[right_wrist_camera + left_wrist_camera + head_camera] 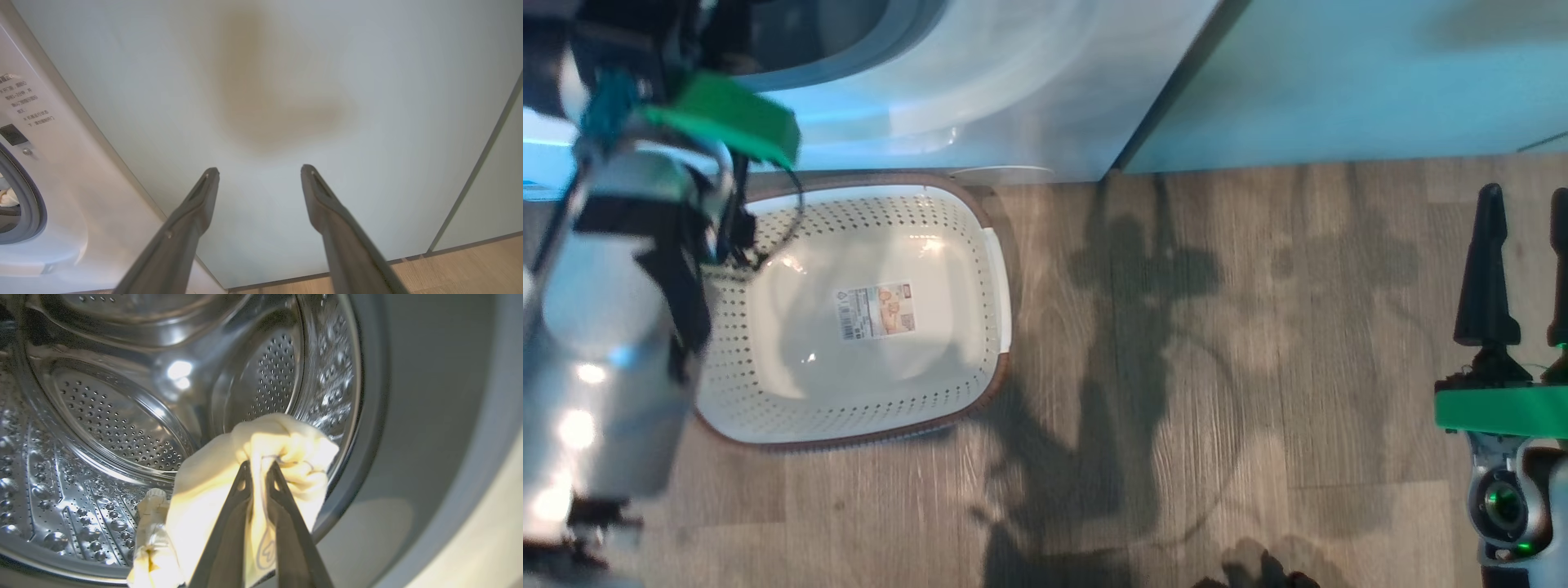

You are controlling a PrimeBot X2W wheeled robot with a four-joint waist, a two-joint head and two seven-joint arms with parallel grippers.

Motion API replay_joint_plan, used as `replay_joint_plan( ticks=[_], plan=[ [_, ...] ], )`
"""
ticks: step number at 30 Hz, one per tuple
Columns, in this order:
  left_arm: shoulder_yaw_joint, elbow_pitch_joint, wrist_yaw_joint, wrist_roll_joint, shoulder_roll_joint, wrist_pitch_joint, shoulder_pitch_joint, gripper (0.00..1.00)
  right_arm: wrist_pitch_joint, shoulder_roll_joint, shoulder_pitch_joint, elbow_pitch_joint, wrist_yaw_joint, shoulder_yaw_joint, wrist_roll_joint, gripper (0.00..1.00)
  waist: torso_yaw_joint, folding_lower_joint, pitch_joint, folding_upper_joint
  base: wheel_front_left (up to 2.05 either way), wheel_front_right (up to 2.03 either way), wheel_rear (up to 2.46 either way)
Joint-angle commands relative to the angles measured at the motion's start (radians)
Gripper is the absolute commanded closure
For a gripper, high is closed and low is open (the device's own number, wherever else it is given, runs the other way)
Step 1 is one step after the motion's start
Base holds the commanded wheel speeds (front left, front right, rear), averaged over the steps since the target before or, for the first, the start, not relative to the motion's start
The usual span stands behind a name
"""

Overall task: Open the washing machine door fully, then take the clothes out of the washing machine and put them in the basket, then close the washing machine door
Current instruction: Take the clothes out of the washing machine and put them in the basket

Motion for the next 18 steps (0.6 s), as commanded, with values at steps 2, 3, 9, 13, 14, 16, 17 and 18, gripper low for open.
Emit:
replay_joint_plan(
  ticks=[2, 3, 9, 13, 14, 16, 17, 18],
  plan=[
    [0.069, -0.171, 0.026, -0.012, 0.016, -0.006, 0.084, 1.0, -0.007, -0.013, 0.016, -0.029, 0.0, 0.01, -0.014, 0.0, 0.016, 0.0001, -0.015, 0.0, 0.0, 0.0, 0.0],
    [0.081, -0.218, 0.031, -0.014, 0.007, -0.006, 0.114, 1.0, -0.007, -0.013, 0.017, -0.029, 0.0, 0.007, -0.016, 0.0, 0.02, 0.0001, -0.02, 0.0, 0.0, 0.0, 0.0],
    [0.128, -0.429, 0.044, -0.002, -0.043, -0.006, 0.257, 1.0, -0.007, -0.013, 0.026, -0.029, 0.0, 0.001, -0.031, 0.0, 0.043, 0.0001, -0.046, 0.0, 0.0, 0.0, 0.0],
    [0.156, -0.559, 0.039, 0.011, -0.087, -0.006, 0.364, 1.0, -0.007, -0.013, 0.035, -0.027, 0.0, -0.004, -0.044, 0.0, 0.06, 0.0001, -0.073, 0.0, 0.0, 0.0, 0.0],
    [0.157, -0.585, 0.033, 0.018, -0.095, -0.006, 0.387, 1.0, -0.007, -0.013, 0.037, -0.028, 0.0, -0.006, -0.047, 0.0, 0.064, 0.0001, -0.078, 0.0, 0.0, 0.0, 0.0],
    [0.157, -0.65, 0.021, 0.037, -0.12, -0.006, 0.456, 1.0, -0.007, -0.013, 0.043, -0.029, 0.0, -0.009, -0.056, 0.0, 0.078, 0.0001, -0.091, 0.0, 0.0, 0.0, 0.0],
    [0.16, -0.667, 0.018, 0.038, -0.13, -0.006, 0.478, 1.0, -0.007, -0.013, 0.044, -0.029, 0.0, -0.011, -0.058, 0.0, 0.083, 0.0001, -0.094, 0.0, 0.0, 0.0, 0.0],
    [0.165, -0.681, 0.017, 0.039, -0.14, -0.006, 0.499, 1.0, -0.007, -0.013, 0.045, -0.03, 0.0, -0.012, -0.059, 0.0, 0.088, 0.0001, -0.096, 0.0, 0.0, 0.0, 0.0]
  ],
)
